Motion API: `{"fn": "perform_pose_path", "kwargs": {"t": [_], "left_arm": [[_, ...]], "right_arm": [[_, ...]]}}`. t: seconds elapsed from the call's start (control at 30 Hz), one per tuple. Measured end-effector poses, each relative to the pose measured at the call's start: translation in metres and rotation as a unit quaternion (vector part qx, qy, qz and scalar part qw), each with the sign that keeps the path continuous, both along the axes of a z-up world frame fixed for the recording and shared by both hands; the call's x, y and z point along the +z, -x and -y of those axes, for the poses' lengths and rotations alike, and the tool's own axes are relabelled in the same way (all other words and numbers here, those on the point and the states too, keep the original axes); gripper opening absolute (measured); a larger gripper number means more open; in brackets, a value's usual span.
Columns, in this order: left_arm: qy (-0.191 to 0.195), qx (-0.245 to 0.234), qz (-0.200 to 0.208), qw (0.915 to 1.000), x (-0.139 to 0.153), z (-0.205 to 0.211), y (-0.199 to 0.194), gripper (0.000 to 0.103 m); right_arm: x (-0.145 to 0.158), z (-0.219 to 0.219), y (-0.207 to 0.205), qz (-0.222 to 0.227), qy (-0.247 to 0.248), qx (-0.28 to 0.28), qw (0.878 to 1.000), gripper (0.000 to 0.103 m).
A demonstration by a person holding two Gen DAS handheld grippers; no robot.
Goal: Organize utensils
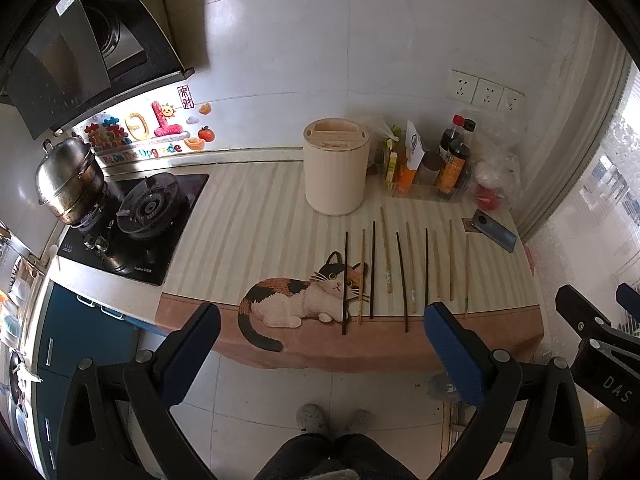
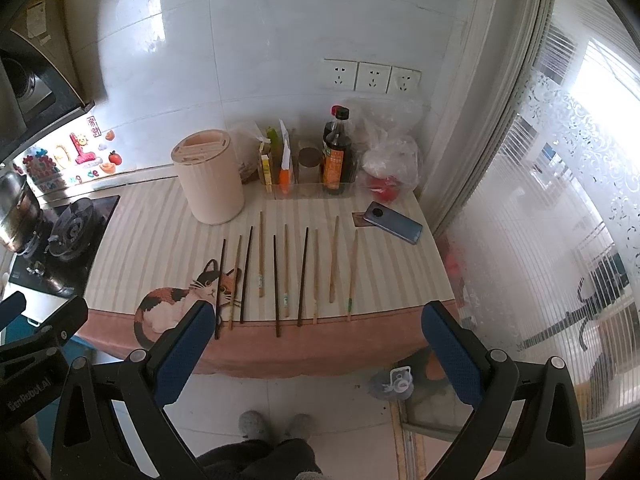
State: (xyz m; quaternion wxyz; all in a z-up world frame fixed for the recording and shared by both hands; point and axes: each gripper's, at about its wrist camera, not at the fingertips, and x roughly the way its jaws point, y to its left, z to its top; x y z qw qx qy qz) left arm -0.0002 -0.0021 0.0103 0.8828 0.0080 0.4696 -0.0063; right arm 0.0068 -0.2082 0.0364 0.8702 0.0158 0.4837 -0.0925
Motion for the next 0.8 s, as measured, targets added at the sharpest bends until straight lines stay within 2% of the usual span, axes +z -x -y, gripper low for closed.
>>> {"fn": "perform_pose_path", "kwargs": {"t": [0.43, 0.8], "left_arm": [[0.0, 0.002, 0.01, 0.9999, 0.011, 0.004, 0.003, 0.103], [0.002, 0.002, 0.011, 0.9999, 0.009, 0.003, 0.008, 0.103]], "right_arm": [[0.007, -0.005, 0.008, 0.009, 0.002, 0.002, 1.0, 0.103], [0.007, -0.008, 0.013, 0.011, 0.002, 0.002, 1.0, 0.103]]}}
